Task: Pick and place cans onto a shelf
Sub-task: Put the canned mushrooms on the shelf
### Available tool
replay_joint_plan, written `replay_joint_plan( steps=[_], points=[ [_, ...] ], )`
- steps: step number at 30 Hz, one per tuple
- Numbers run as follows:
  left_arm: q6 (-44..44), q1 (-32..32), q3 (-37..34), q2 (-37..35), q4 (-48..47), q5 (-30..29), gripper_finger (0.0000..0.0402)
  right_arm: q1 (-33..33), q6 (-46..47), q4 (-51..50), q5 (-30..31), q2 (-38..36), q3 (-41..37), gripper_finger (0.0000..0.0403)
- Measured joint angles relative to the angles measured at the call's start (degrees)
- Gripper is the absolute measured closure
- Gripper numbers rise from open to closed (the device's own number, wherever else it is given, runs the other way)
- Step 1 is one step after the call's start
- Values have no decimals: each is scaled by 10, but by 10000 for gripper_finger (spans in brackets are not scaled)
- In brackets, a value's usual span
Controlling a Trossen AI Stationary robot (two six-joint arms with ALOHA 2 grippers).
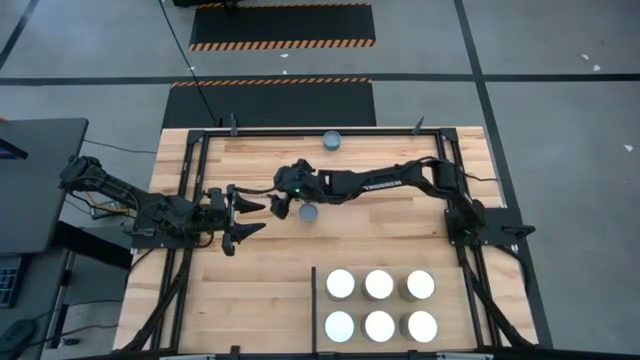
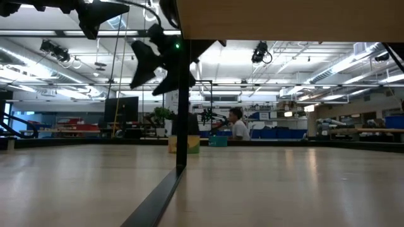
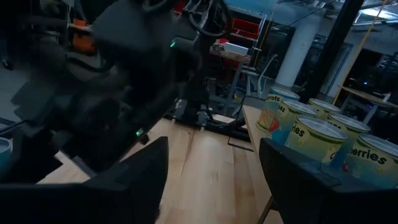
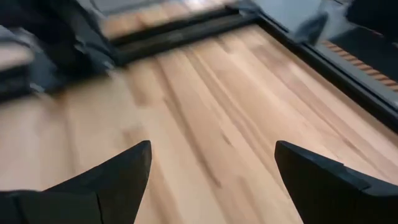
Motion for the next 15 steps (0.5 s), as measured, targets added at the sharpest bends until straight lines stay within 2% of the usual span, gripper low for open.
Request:
replay_joint_plan(
  steps=[7,12,15],
  points=[
    [0,0,0,0,-1,0,145,1,-19,-79,3,-3,0,54],
    [0,0,0,0,-2,0,145,-2,43,-136,0,-5,0,54],
    [0,0,0,0,-1,0,145,4,80,-126,12,-6,-10,54]
  ],
)
